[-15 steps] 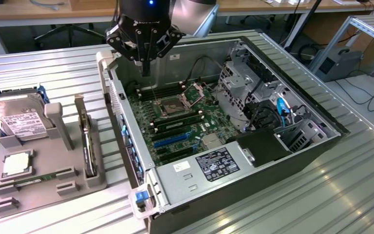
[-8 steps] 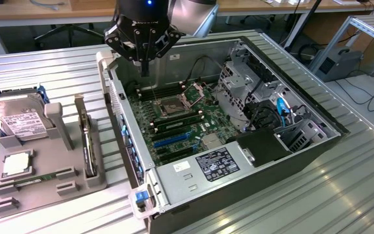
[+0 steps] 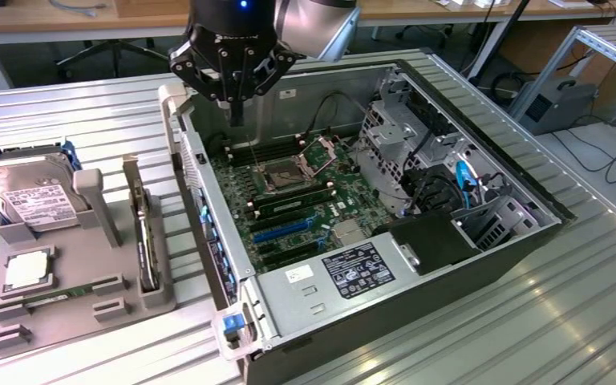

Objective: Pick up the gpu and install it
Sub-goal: 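Reach for the gpu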

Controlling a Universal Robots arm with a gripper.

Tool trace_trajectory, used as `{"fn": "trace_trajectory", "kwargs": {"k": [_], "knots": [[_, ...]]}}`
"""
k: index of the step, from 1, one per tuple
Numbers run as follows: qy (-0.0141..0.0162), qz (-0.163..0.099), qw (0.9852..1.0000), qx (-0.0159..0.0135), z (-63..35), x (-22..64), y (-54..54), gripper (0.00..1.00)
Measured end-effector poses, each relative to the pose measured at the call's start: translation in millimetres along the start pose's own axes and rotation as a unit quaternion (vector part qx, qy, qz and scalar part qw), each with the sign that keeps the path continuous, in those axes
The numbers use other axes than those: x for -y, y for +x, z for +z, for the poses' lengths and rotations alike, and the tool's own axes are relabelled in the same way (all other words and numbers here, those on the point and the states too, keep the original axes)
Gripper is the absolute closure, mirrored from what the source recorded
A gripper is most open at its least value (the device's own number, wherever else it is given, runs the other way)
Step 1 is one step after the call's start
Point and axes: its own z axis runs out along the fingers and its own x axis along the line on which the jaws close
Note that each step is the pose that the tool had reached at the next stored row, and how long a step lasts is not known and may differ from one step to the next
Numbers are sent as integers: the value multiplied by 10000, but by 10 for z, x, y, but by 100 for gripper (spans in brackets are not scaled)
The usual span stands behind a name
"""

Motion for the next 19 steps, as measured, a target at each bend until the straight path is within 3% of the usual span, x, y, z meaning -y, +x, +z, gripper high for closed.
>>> {"fn": "trace_trajectory", "kwargs": {"k": [19], "knots": [[3,0,10000,0,-2,4,48,89]]}}
